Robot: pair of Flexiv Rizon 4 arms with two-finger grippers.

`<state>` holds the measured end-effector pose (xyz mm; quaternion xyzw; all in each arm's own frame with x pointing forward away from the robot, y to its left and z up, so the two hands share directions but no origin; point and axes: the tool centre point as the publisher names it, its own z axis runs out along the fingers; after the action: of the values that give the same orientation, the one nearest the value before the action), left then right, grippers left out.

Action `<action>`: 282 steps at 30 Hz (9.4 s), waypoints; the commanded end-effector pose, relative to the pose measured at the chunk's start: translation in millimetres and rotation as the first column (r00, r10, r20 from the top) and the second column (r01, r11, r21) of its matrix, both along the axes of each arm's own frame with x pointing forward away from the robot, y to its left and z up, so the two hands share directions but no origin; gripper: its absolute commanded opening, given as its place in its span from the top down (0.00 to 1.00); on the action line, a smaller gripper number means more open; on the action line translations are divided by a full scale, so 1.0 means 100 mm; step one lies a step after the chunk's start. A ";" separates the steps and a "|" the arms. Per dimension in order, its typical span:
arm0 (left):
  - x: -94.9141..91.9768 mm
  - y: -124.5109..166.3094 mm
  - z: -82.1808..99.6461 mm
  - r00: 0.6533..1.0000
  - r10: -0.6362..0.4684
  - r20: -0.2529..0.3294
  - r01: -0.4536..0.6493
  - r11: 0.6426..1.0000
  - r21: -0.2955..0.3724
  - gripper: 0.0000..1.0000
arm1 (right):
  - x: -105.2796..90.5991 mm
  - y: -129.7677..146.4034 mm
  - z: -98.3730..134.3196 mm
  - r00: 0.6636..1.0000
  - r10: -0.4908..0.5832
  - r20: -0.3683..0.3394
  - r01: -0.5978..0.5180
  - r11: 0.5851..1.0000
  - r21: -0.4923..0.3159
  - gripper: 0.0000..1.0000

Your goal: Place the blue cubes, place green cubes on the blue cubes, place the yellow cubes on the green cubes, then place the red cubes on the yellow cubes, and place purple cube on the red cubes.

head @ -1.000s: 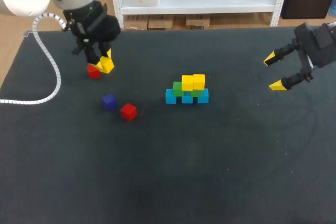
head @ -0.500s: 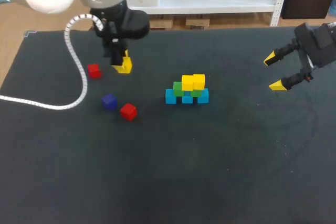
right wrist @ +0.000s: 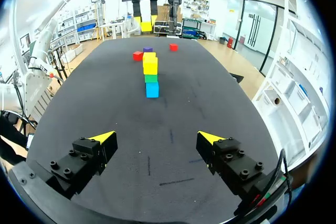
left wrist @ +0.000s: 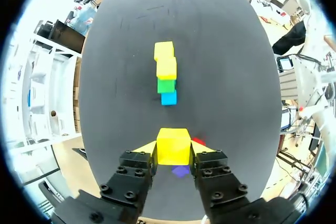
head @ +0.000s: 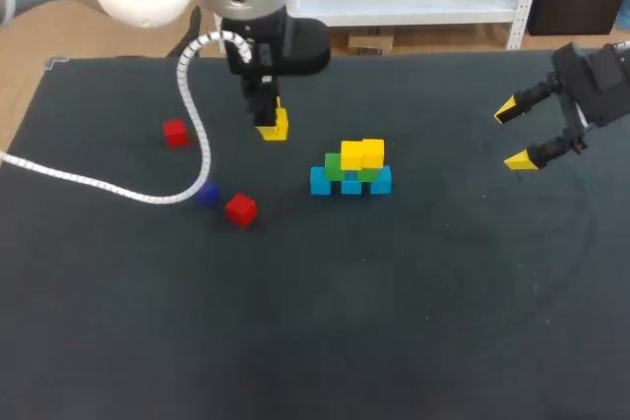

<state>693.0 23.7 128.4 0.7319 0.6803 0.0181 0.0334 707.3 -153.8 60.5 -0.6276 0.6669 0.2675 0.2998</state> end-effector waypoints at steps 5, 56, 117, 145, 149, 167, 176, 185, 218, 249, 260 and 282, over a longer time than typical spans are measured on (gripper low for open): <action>0.04 -0.26 -0.04 1.000 -0.003 -0.008 0.004 1.000 0.027 1.00 | 0.00 0.00 0.00 1.000 0.001 0.001 -0.001 1.000 0.002 0.00; 0.13 -0.65 -0.46 0.999 0.034 -0.033 -0.032 0.998 0.050 1.00 | 0.00 0.00 0.00 1.000 0.001 0.001 -0.001 1.000 0.002 0.00; 0.14 -0.69 -0.63 0.998 0.036 -0.058 -0.033 0.998 0.048 1.00 | 0.00 0.00 0.00 1.000 0.001 0.001 -0.001 1.000 0.002 0.00; 0.17 -0.69 -0.67 0.997 0.040 -0.065 -0.037 0.998 0.049 0.77 | 0.00 0.00 0.00 1.000 0.001 0.001 -0.001 1.000 0.002 0.00; 0.17 -0.69 -0.67 0.997 0.042 -0.065 -0.039 0.998 0.051 0.69 | 0.00 0.00 0.00 1.000 0.001 0.001 -0.001 1.000 0.002 0.00; 0.17 -0.69 -0.67 0.996 0.049 -0.069 -0.045 0.998 0.050 0.53 | 0.00 0.00 0.00 1.000 0.001 0.001 -0.001 1.000 0.002 0.00; 0.10 -0.56 -0.49 0.997 0.055 -0.047 -0.054 0.998 0.027 0.00 | 0.00 0.00 0.00 1.000 0.001 0.001 -0.001 1.000 0.002 0.00; 0.06 -0.28 -0.51 0.995 0.090 -0.040 -0.088 0.995 0.040 0.55 | 0.00 0.00 0.00 1.000 0.001 0.001 -0.001 1.000 0.002 0.00; 0.12 -0.45 -0.67 0.997 0.052 -0.049 -0.051 0.999 0.013 1.00 | 0.00 0.00 0.00 1.000 0.001 0.001 -0.001 1.000 0.002 0.00; -0.03 0.20 -0.29 0.994 0.110 -0.028 -0.111 0.994 -0.020 0.14 | 0.00 0.00 0.00 1.000 0.001 0.001 -0.001 1.000 0.002 0.00; 0.07 0.95 -0.05 0.966 0.257 0.006 -0.257 0.966 -0.009 0.00 | 0.00 0.00 0.00 1.000 0.001 0.001 -0.001 1.000 0.002 0.00; 0.80 1.57 -0.50 0.956 0.294 0.008 -0.294 0.956 -0.015 0.00 | 0.00 0.00 0.00 1.000 0.001 0.001 -0.001 1.000 0.002 0.00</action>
<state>760.1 181.2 89.1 0.6204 0.7823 0.0310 0.0458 707.3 -153.8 60.5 -0.6276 0.6669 0.2675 0.2998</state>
